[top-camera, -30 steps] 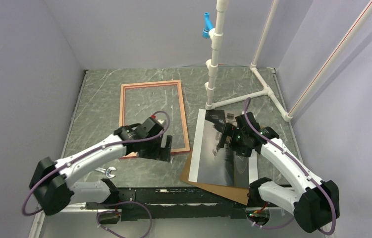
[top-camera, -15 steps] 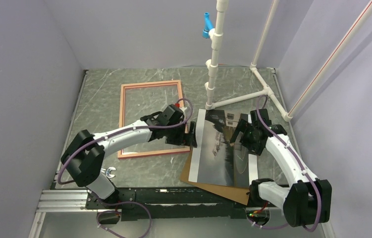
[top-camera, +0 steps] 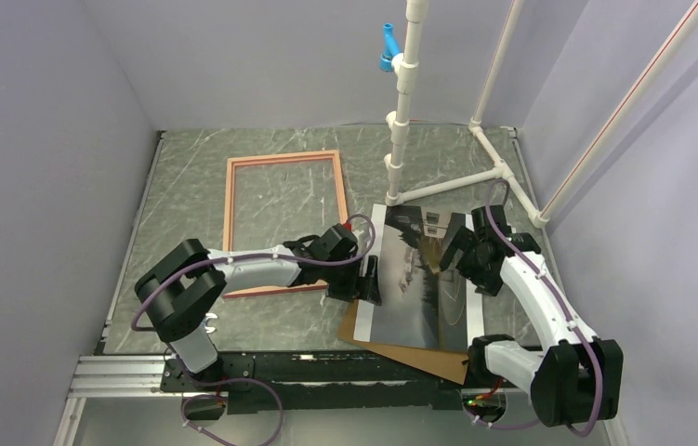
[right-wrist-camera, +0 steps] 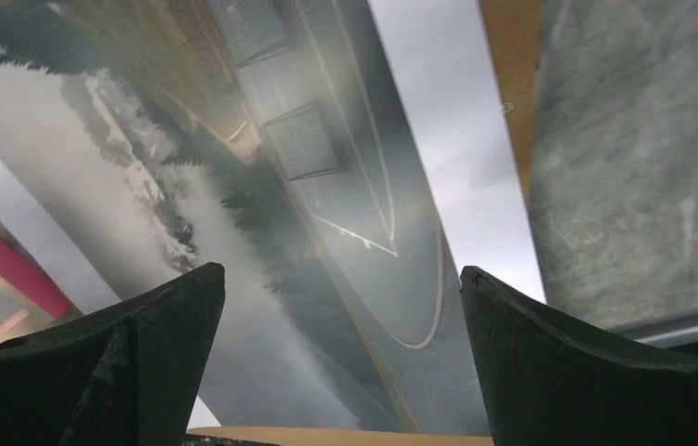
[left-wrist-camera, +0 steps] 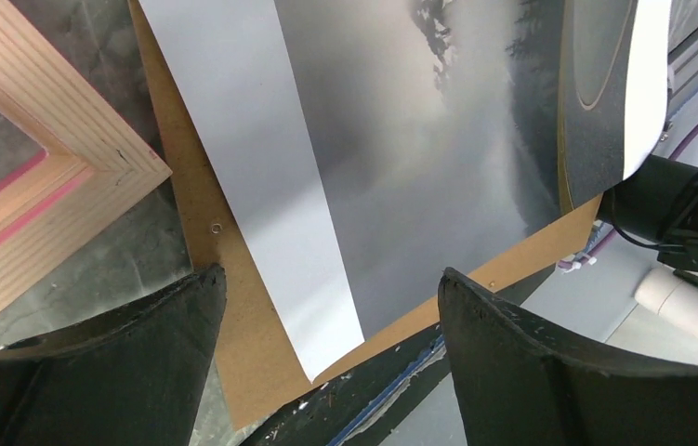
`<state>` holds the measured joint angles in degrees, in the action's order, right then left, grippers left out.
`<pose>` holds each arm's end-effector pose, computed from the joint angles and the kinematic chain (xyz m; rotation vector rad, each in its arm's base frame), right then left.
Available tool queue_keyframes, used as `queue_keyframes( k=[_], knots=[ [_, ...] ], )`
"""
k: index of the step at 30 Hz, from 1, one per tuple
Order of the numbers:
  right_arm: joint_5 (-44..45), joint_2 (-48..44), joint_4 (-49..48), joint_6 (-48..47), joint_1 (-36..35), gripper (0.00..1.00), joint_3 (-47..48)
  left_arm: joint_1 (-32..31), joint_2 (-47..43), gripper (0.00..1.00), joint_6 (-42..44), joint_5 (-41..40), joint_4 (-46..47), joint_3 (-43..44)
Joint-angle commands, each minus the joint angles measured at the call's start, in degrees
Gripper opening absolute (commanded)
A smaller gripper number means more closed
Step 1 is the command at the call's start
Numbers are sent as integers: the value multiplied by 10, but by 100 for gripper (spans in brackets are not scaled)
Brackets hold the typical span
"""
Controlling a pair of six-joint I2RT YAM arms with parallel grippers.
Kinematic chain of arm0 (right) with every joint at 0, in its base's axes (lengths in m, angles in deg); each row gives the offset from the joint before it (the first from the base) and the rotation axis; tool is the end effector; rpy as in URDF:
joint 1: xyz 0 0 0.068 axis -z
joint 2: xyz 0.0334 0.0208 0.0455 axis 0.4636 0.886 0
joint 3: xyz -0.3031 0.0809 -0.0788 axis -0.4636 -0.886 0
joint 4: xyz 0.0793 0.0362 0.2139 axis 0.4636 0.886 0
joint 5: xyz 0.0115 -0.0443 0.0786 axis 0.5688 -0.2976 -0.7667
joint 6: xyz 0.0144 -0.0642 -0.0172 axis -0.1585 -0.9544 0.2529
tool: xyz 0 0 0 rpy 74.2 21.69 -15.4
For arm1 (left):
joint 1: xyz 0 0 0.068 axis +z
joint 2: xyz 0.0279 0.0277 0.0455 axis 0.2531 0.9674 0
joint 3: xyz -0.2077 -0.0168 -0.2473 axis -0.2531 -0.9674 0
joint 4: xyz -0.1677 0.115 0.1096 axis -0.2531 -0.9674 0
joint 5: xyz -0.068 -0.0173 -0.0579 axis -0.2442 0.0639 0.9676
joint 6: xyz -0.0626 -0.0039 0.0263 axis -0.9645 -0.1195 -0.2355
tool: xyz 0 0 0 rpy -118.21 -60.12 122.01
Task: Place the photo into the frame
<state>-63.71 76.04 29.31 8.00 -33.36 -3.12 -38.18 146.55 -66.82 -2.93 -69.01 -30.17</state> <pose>0.1365 0.0108 0.2596 0.7826 2.6584 0.1263 0.1822 -0.2687 0.2318 0.3347 2.7319 -1.0207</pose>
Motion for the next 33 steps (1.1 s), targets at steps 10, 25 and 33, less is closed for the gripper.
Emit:
queue_keyframes(
  k=[10,25,33],
  knots=[
    [17,50,-4,11,97,99,23,-5,33,86,-21,-7,30,10],
    [-76,70,-88,8,109,98,-64,-5,32,79,-92,48,191,-45],
    [-128,44,-92,1,109,97,-83,-5,-9,73,-126,58,279,-83]
  ],
)
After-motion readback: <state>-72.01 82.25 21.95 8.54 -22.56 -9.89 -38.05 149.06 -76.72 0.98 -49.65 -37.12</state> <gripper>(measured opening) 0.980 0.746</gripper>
